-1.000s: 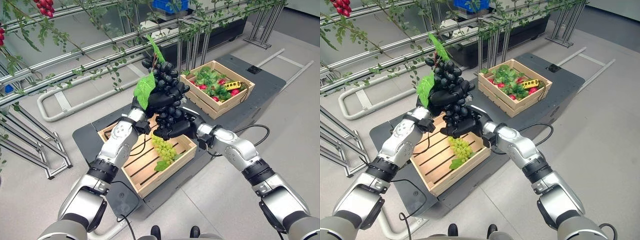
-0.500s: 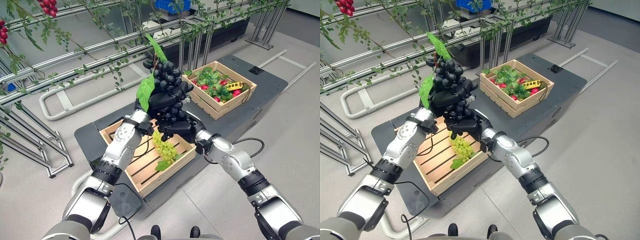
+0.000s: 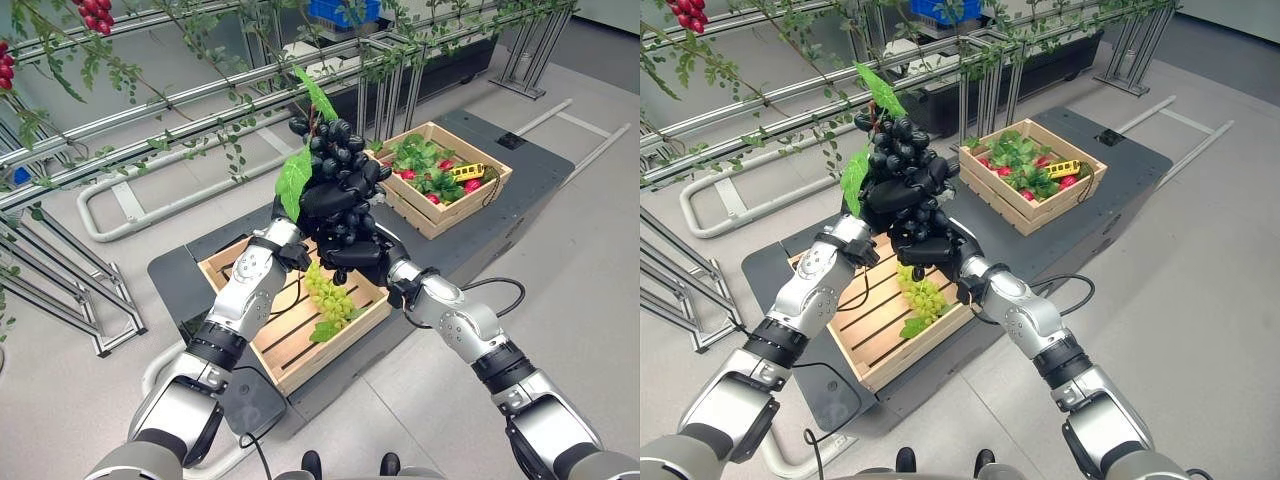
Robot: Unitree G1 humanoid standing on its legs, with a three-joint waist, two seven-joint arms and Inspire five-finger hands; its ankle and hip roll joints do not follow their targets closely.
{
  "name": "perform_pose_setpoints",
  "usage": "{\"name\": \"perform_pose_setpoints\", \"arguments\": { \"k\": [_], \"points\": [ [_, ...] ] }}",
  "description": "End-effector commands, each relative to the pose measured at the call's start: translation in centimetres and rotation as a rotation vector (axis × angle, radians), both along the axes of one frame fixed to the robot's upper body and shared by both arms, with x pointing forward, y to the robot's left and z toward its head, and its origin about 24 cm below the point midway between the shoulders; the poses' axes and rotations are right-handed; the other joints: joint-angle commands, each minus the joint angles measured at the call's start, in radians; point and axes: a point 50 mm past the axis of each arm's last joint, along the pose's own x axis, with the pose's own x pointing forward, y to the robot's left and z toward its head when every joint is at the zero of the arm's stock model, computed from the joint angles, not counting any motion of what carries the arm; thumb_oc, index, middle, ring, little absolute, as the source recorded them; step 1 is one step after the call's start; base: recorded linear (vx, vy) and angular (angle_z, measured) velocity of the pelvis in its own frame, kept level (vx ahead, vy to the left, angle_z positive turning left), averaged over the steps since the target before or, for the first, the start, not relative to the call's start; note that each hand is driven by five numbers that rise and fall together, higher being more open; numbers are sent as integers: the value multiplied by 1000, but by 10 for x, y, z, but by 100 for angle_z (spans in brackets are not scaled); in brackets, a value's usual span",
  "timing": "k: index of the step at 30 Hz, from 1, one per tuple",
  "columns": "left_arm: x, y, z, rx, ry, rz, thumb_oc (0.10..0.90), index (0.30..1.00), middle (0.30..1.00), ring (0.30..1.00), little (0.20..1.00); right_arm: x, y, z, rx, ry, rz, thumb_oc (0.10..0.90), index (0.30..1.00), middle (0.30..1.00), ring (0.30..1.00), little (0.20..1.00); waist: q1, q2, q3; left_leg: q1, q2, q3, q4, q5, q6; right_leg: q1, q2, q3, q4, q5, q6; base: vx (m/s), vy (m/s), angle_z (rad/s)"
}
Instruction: Pick up the fruits from the basket on one side to the basket on the other side
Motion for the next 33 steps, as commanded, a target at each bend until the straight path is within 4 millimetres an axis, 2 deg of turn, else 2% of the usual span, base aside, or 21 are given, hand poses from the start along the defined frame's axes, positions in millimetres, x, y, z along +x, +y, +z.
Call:
{"name": "perform_pose_setpoints", "arguments": {
  "k": [1, 7, 15, 23, 27, 33],
  "points": [
    [10, 13, 4, 8, -42, 87, 800, 900, 900, 900, 900, 6, 3, 58, 353, -222, -54, 400, 300, 300, 300, 300, 10, -12, -185, 6, -33, -4, 1, -94, 13, 7, -5, 22, 2, -24, -33, 0, 0, 0],
    [12, 20, -2, 108, -44, 123, 800, 900, 900, 900, 900, 8, -3, 58, 345, -233, -84, 400, 300, 300, 300, 300, 10, -12, -184, 5, -32, -4, 1, -92, 13, 6, -5, 24, 2, -24, -32, 0, 0, 0],
    [12, 27, 2, 238, -89, 134, 800, 900, 900, 900, 900, 9, -10, 59, 336, -244, -103, 400, 300, 300, 300, 300, 7, -11, -185, 4, -31, 1, 1, -91, 12, 3, -4, 25, 2, -21, -30, 0, 0, 0],
    [6, 27, 21, 236, -208, 96, 800, 900, 900, 900, 900, 8, -14, 55, 311, -240, -112, 400, 300, 300, 300, 300, 7, -12, -185, 5, -29, 2, 1, -92, 11, 3, -5, 26, 2, -20, -29, 0, 0, 0],
    [-9, 10, 49, 214, -374, -33, 800, 900, 900, 900, 900, 7, -18, 52, 300, -238, -128, 400, 300, 300, 300, 300, 10, -14, -185, 4, -29, 0, 1, -93, 11, 3, -5, 26, 2, -20, -30, 0, 0, 0],
    [-26, -3, 69, 187, -479, -136, 800, 900, 900, 900, 900, 7, -19, 52, 289, -238, -143, 400, 300, 300, 300, 300, 15, -14, -184, 5, -30, -4, 1, -97, 12, 5, -5, 25, 2, -22, -31, 0, 0, 0]
  ]
}}
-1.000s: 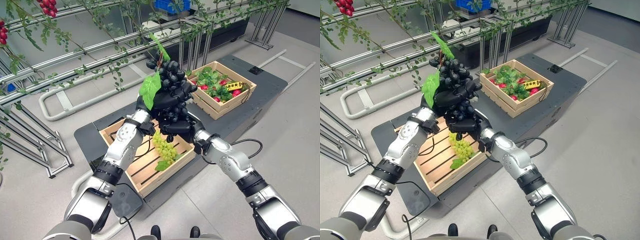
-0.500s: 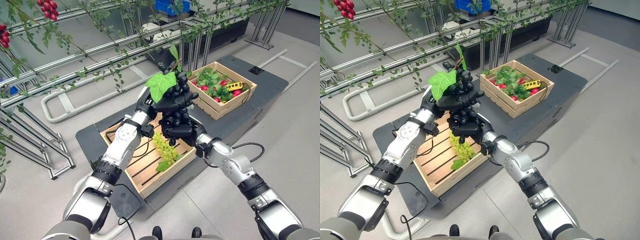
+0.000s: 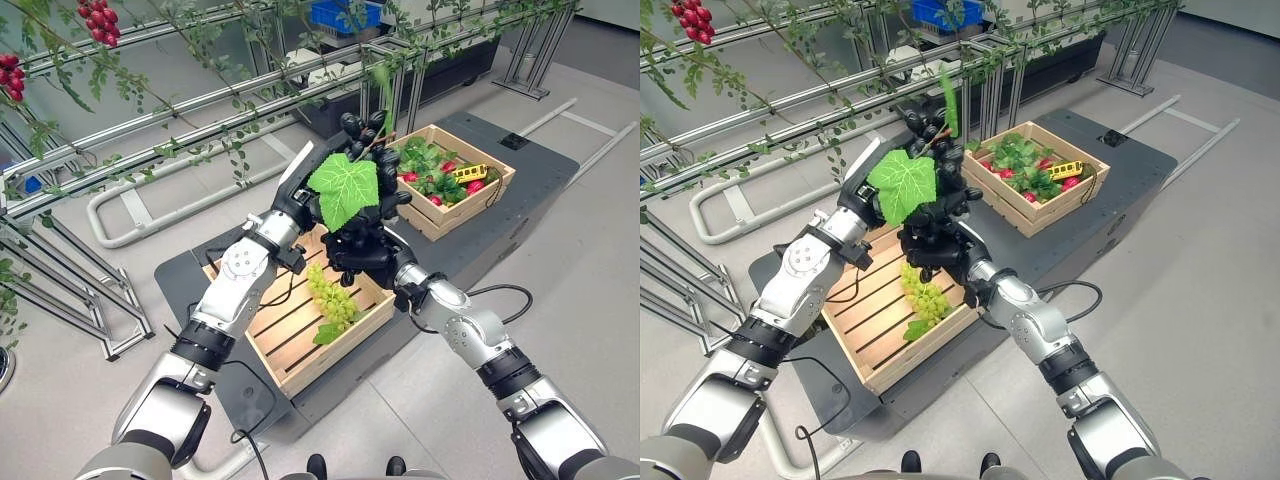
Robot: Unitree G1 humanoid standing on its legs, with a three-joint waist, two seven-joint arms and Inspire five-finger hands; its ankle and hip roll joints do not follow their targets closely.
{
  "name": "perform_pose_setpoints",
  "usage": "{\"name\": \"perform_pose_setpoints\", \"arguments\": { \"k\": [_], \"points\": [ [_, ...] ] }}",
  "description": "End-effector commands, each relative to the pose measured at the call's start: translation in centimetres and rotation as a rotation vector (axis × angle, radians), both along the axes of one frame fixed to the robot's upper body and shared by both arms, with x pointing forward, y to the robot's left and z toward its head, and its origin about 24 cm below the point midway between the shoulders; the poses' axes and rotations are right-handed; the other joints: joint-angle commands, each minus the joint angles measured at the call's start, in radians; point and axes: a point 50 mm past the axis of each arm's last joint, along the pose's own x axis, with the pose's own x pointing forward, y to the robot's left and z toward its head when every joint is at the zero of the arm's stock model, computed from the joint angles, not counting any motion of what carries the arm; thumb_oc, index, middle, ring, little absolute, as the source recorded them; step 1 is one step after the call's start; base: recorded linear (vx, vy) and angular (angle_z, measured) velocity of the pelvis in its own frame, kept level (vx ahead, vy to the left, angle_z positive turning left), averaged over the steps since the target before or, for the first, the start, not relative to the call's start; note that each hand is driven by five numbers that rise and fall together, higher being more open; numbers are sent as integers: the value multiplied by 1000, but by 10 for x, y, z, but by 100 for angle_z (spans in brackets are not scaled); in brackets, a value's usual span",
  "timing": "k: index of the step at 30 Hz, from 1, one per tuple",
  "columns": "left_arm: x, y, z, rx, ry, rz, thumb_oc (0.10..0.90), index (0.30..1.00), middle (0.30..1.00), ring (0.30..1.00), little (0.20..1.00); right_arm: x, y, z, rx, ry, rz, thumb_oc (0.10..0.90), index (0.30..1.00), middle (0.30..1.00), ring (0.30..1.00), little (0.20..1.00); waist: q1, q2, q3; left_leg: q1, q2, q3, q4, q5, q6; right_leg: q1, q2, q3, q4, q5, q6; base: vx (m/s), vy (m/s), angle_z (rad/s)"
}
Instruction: Pick up the fruits from the basket on one side to the basket on the other side
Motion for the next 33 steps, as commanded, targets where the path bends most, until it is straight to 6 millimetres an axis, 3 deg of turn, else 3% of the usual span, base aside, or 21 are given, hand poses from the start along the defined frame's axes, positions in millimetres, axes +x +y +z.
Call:
{"name": "perform_pose_setpoints", "arguments": {
  "k": [1, 16, 26, 33],
  "points": [
    [-7, 2, 34, -65, -192, -57, 800, 900, 900, 900, 900, 7, -5, 55, 260, -231, -82, 400, 300, 300, 300, 300, 9, -38, -170, 7, -31, -5, 2, -98, 13, 7, -5, 25, 2, -22, -31, 0, 0, 0],
    [-20, -2, 43, -114, -222, -159, 800, 900, 900, 900, 900, 8, -10, 55, 248, -227, -93, 400, 300, 300, 300, 300, 13, -40, -171, 9, -32, -7, 2, -99, 14, 8, -7, 27, 2, -19, -29, 0, 0, 0],
    [-27, -15, 33, -419, -15, -475, 800, 900, 900, 900, 900, 8, -8, 51, 242, -215, -104, 400, 300, 300, 300, 300, 7, -41, -170, 12, -30, -3, 2, -99, 14, 7, -7, 36, 2, -14, -30, 0, 0, 0],
    [-39, -14, 40, -540, -67, -552, 800, 900, 900, 900, 900, 8, -14, 48, 240, -204, -123, 400, 300, 300, 300, 300, 10, -45, -172, 12, -30, -2, 2, -102, 15, 8, -9, 37, 2, -16, -30, 0, 0, 0]
  ]
}}
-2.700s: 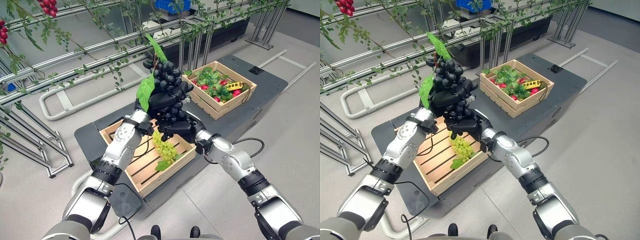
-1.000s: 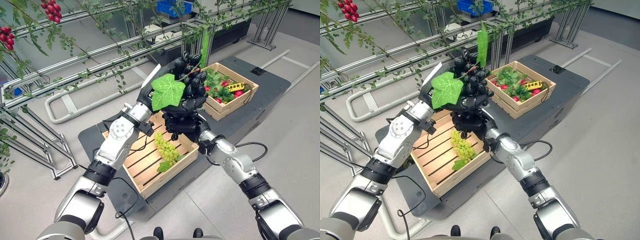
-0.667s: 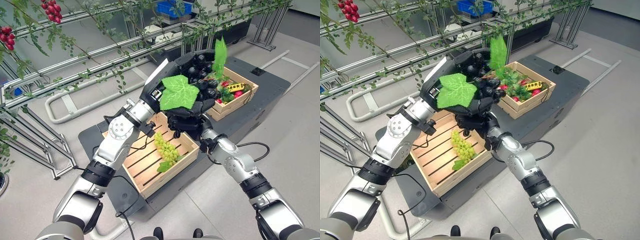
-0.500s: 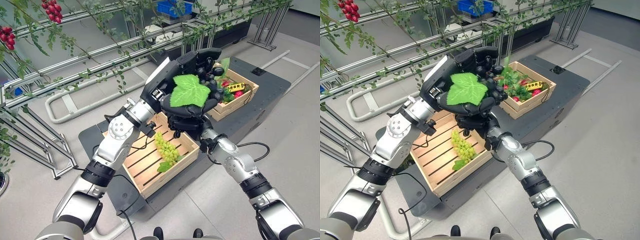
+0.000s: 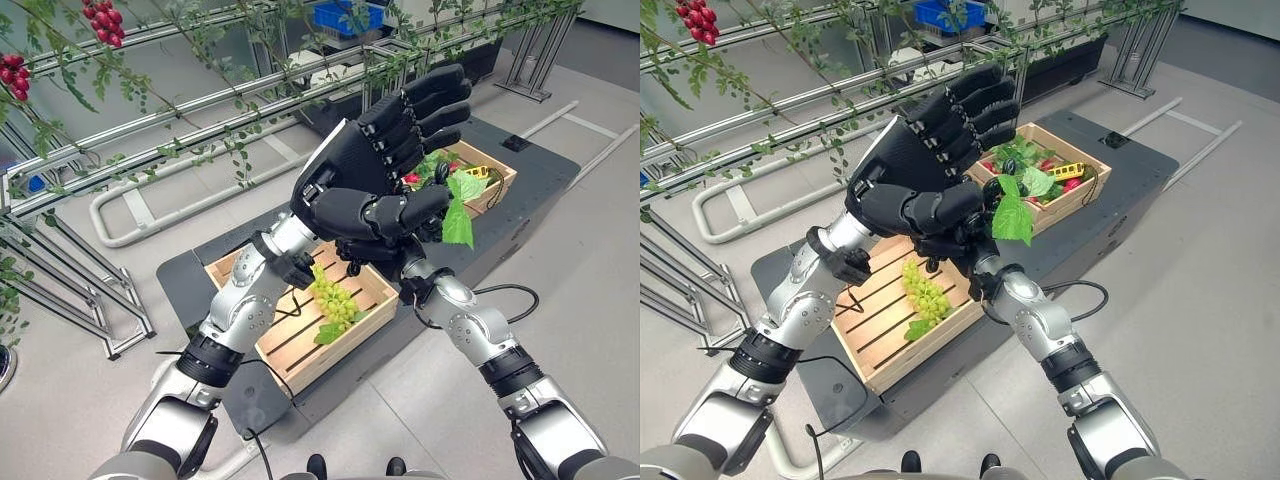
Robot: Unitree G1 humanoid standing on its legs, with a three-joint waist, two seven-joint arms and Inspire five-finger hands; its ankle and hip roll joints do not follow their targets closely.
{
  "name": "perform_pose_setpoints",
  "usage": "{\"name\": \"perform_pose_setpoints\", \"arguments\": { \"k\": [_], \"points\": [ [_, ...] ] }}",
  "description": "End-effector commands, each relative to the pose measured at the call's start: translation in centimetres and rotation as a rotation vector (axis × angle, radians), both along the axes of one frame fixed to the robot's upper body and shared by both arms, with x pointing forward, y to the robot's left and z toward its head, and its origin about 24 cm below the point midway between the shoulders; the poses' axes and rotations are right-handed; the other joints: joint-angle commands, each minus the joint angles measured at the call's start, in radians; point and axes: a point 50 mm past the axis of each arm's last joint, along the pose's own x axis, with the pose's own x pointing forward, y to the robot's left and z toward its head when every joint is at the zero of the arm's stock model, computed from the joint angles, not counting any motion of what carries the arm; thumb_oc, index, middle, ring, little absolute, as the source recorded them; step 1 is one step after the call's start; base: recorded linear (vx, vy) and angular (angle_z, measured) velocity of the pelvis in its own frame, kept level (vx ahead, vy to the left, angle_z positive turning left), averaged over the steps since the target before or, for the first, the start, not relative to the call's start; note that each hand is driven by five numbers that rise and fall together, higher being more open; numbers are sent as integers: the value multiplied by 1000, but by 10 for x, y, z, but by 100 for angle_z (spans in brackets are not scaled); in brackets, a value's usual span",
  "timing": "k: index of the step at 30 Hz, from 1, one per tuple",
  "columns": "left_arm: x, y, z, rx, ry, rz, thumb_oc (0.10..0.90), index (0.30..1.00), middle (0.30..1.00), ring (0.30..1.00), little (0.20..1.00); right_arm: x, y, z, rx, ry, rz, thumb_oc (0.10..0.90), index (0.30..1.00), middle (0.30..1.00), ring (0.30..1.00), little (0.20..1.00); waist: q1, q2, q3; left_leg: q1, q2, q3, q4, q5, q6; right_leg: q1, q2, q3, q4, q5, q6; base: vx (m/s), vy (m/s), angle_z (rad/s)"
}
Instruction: Pick up the fruits from the basket on one side to the basket on the other side
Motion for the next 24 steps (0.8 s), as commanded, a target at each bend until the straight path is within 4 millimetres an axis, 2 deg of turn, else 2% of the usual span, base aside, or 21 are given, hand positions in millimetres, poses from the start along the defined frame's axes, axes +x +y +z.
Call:
{"name": "perform_pose_setpoints", "arguments": {
  "k": [1, 4, 9, 11, 14, 18, 24],
  "points": [
    [-3, 13, 22, -215, -66, -15, 800, 900, 900, 900, 900, 5, -7, 45, 225, -201, -74, 400, 300, 300, 300, 300, 7, -44, -172, 11, -31, -1, 2, -102, 15, 7, -10, 37, 2, -17, -29, 0, 0, 0],
    [-7, 22, 29, -280, -103, 27, 800, 900, 900, 900, 900, 5, -14, 44, 209, -213, -107, 400, 300, 300, 300, 300, 9, -46, -173, 10, -31, -1, 2, -103, 13, 7, -11, 36, 2, -17, -29, 0, 0, 0],
    [-6, 42, 34, -301, -162, 284, 800, 900, 900, 900, 900, 6, -24, 44, 181, -233, -165, 400, 300, 300, 300, 300, 12, -49, -172, 8, -31, -3, 2, -101, 12, 5, -10, 35, 2, -16, -29, 0, 0, 0],
    [-5, 63, 33, -281, -215, 496, 800, 900, 900, 900, 900, 4, -35, 42, 144, -243, -215, 400, 300, 300, 300, 300, 14, -52, -173, 6, -31, -5, 2, -99, 12, 2, -9, 34, 2, -15, -28, 0, 0, 0],
    [-9, 84, 28, -302, -246, 620, 800, 900, 900, 900, 900, 1, -53, 33, 117, -235, -268, 400, 300, 300, 300, 300, 14, -55, -173, 5, -28, -5, 2, -99, 12, 1, -8, 33, 2, -17, -29, 0, 0, 0],
    [-16, 87, 22, -243, -291, 716, 800, 900, 900, 900, 900, -4, -70, 21, 106, -203, -341, 400, 300, 300, 300, 300, 10, -57, -169, 6, -26, -4, 2, -98, 12, -2, -3, 40, 2, -14, -30, 0, 0, 0],
    [-18, 88, 10, -148, -297, 736, 800, 900, 900, 900, 900, -13, -96, 10, 96, -199, -431, 400, 300, 300, 300, 300, -6, -57, -160, 12, -17, 14, 2, -99, 12, -6, 1, 56, 2, -10, -29, -3, -6, -2]
  ]
}}
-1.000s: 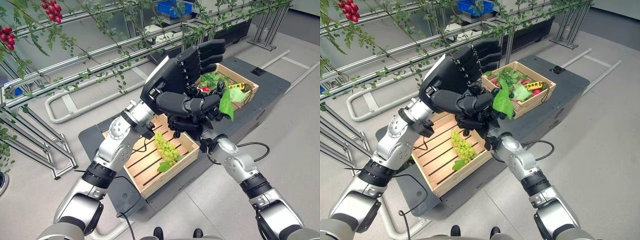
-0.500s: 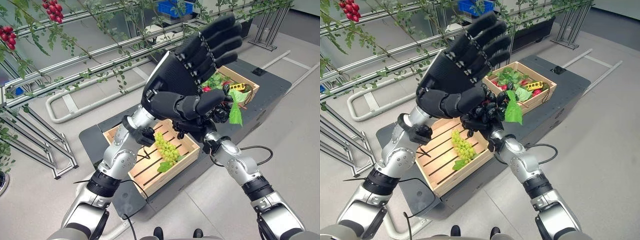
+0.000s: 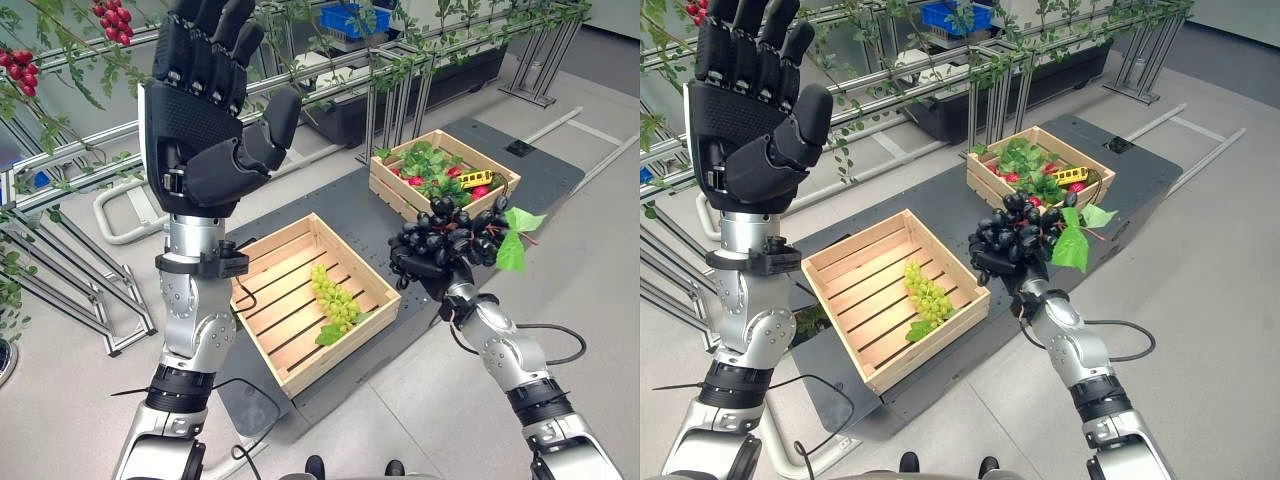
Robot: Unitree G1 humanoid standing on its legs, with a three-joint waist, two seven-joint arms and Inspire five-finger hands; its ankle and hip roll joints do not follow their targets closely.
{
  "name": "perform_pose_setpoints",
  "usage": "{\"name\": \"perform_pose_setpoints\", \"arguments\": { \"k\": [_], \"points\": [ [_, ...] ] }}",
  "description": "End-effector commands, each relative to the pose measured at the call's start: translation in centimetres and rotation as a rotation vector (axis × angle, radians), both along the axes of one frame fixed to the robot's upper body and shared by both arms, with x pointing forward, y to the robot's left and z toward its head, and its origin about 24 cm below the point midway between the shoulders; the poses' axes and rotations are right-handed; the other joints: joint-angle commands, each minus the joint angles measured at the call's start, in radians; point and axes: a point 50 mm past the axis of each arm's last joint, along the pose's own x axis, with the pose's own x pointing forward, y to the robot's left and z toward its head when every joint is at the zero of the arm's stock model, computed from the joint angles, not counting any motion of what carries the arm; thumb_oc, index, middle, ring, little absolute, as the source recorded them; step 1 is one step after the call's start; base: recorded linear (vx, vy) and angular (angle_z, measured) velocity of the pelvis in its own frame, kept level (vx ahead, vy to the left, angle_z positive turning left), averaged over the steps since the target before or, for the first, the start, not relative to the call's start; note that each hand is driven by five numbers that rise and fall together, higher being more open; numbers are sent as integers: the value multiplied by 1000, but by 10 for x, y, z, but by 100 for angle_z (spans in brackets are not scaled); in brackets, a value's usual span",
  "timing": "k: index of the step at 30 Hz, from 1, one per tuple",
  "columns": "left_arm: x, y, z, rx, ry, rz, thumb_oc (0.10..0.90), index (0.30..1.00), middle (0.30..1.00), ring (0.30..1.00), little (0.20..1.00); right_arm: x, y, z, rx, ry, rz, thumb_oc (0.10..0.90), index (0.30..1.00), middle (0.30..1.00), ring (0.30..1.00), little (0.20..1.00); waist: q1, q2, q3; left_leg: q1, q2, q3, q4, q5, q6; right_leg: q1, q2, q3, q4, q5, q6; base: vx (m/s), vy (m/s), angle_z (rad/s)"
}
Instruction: Pick up the fruits from the basket on one side to the basket on the other side
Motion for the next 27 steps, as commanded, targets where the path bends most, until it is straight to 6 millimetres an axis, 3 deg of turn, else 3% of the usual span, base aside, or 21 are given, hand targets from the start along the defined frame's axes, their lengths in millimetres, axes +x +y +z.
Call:
{"name": "perform_pose_setpoints", "arguments": {
  "k": [1, 7, 16, 25, 27],
  "points": [
    [3, 2, -2, 97, -39, 30, 800, 900, 900, 900, 900, 9, -19, 55, 32, -343, -121, 400, 300, 300, 300, 300, -20, -47, -139, 22, -16, 16, 2, -99, 12, 3, 1, 55, 2, -9, -29, -10, -16, -4],
    [4, 1, -20, 145, 49, 16, 800, 900, 900, 900, 900, -4, -34, 49, -2, -359, -161, 400, 300, 300, 300, 300, -45, -45, -130, 28, -6, 41, 2, -99, 12, -6, 7, 82, 2, -1, -27, -13, -24, -15],
    [0, -14, -73, 208, 286, -115, 800, 900, 900, 900, 900, -31, -53, 40, -60, -388, -216, 400, 300, 300, 300, 300, -99, -42, -102, 39, 17, 102, 2, -99, 13, -27, 26, 147, 2, 15, -28, -16, -35, -20],
    [1, -31, -112, 301, 498, -146, 800, 900, 900, 900, 900, -37, -62, 36, -51, -371, -225, 400, 300, 300, 300, 300, -135, -46, -82, 70, 40, 165, 2, -86, 1, -33, 56, 199, 2, 17, -45, -5, -60, -23],
    [1, -29, -118, 311, 520, -115, 800, 900, 900, 900, 900, -38, -66, 36, -55, -366, -233, 400, 300, 300, 300, 300, -139, -60, -72, 47, 52, 177, 126, -94, -9, -27, 61, 220, 2, 22, -60, 2, -95, -26]
  ]
}}
